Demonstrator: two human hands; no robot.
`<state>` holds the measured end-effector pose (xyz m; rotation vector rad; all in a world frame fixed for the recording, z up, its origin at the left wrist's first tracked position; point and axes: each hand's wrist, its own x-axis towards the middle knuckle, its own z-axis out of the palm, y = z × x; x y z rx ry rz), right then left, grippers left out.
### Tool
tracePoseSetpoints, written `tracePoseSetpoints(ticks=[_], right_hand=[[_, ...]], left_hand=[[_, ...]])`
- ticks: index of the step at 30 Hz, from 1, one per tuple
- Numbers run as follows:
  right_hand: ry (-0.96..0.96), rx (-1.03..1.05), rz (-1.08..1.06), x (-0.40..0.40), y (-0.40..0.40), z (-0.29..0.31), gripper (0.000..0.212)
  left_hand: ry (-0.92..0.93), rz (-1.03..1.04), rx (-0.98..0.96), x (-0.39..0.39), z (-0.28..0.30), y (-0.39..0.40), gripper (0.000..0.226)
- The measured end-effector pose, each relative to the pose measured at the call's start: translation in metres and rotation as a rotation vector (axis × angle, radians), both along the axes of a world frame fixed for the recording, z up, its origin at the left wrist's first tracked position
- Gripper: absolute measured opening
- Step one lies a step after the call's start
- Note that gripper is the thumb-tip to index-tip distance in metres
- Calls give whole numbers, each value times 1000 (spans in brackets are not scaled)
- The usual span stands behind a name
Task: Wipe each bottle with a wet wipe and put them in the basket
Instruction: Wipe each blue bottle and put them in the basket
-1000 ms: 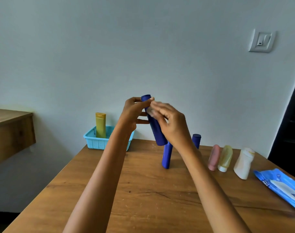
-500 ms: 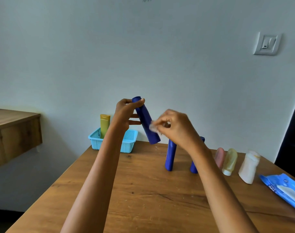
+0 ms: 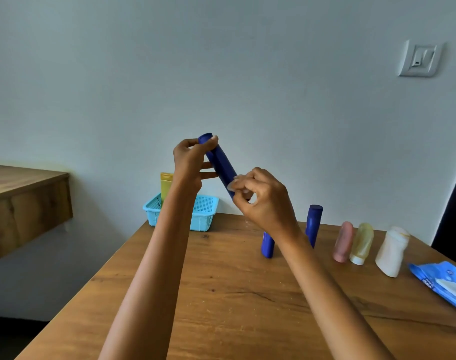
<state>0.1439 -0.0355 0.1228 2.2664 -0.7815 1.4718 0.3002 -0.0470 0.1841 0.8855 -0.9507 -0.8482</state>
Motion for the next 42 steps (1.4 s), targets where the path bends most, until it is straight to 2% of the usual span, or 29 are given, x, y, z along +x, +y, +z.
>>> tracePoseSetpoints(ticks=[2,5,8,10,15,22,24,28,32,35,38,42], right_hand=[[-20,45,24,-3,-2,-2,7],[-120,116,35,-12,-7,1,11],[-333,133,117,-15,-8,5,7],[-458,156,188,-12,-10,7,14],[-336,254,201,-4,-14,3,32],[-535,175,163,-7,-9,11,31],[-620,257,151,-8,-10,13,29],[-740,629,243,-11,-11,14,19],[-656,813,222,-17,-9,9,32],[-564,1028,230,-12,-13,-5,27],[-564,1115,203,-9,-14,-7,29],[-765,1170,318,-3,-13,-9,23]], left_hand=[[14,9,-7,3,-1,-2,46],[4,-37,12,7,-6,-6,42],[-129,-167,52,6,-9,-12,32],[-228,-274,63,1,-10,-13,28],[-348,-452,36,-12,-11,-12,27],[-398,-601,-39,-22,-12,-6,25],[-416,-575,-64,-25,-11,-5,22],[-386,-510,-102,-27,-12,-3,20],[-387,-468,-116,-17,-8,0,20],[-332,-401,-119,-2,-2,0,20],[-199,-302,-109,7,-2,-2,14],[-85,-190,-162,5,-2,-2,14]])
